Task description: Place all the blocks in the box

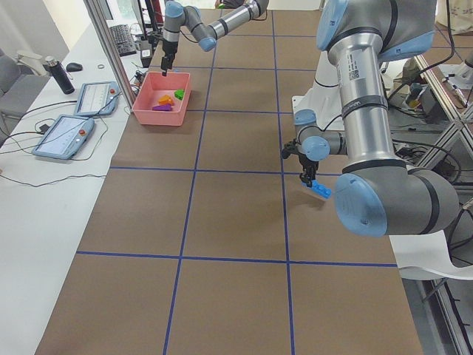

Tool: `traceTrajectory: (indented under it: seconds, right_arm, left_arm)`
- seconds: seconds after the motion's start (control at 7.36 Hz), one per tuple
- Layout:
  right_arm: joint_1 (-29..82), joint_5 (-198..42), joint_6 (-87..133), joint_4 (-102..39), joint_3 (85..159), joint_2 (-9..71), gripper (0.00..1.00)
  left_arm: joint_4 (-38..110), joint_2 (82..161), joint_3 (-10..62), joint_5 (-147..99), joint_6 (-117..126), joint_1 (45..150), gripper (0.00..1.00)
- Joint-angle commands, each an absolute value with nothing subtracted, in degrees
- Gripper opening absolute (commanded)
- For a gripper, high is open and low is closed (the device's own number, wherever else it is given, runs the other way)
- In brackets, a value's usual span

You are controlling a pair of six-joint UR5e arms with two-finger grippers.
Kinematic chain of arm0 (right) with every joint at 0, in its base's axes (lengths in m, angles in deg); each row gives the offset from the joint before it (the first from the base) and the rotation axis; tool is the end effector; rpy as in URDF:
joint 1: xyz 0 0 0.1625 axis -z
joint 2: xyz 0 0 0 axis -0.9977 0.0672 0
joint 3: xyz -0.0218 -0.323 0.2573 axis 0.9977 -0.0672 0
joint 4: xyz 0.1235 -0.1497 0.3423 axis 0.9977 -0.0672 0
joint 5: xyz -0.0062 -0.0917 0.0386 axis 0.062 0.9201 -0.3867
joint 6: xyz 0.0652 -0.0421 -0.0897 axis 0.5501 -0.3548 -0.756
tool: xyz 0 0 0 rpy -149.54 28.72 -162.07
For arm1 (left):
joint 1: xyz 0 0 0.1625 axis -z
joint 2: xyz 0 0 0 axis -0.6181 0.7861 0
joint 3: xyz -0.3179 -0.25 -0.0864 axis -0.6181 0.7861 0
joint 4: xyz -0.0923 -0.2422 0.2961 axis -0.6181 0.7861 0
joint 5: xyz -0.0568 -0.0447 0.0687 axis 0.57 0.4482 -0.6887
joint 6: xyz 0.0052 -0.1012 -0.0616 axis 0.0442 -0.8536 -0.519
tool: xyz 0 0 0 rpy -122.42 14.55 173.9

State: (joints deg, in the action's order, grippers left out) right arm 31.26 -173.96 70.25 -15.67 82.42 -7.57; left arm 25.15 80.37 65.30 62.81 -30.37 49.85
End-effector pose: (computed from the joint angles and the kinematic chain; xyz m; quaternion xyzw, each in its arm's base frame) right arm -0.4213 -0.7312 0.2204 0.1036 -0.4661 0.1100 0.8718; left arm 0.3170 -0.1632 0.4642 -0.0102 0.3293 0.2799 0.9017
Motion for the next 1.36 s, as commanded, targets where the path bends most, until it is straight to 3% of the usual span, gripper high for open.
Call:
traceTrajectory:
  seconds: [0.0, 0.14, 0.27, 0.68, 0.95, 1.09, 1.22]
  right_arm:
    - [24.9, -181.3, 67.1, -15.9, 95.4, 6.5, 1.0]
    - [24.9, -181.2, 65.4, -15.9, 95.5, 8.7, 1.0]
    - [25.0, -177.7, 65.5, -15.8, 93.9, 8.7, 1.0]
    - [27.5, -167.7, 66.1, -14.9, 87.9, 7.3, 1.0]
    - [31.4, -162.9, 73.7, -4.6, 78.9, 3.3, 1.0]
    - [31.6, -162.3, 74.0, -3.8, 77.7, 2.7, 1.0]
    - [31.7, -162.2, 74.0, -3.8, 77.3, 2.6, 1.0]
  left_arm:
    - [17.4, 96.5, 64.3, 69.4, -21.1, 69.3, 0.0]
    - [7.1, 111.2, 59.6, 71.9, -18.7, 77.5, 0.0]
    - [-0.6, 127.3, 49.6, 71.9, -18.6, 81.3, 0.0]
    - [3.6, 159.5, 13.7, 72.2, -22.4, 90.0, 0.0]
    - [27.4, 168.2, -9.8, 71.5, -33.4, 90.8, 0.0]
    - [31.2, 172.2, -16.2, 68.1, -34.7, 90.8, 0.0]
    - [32.2, 173.2, -17.9, 65.7, -35.0, 90.7, 0.0]
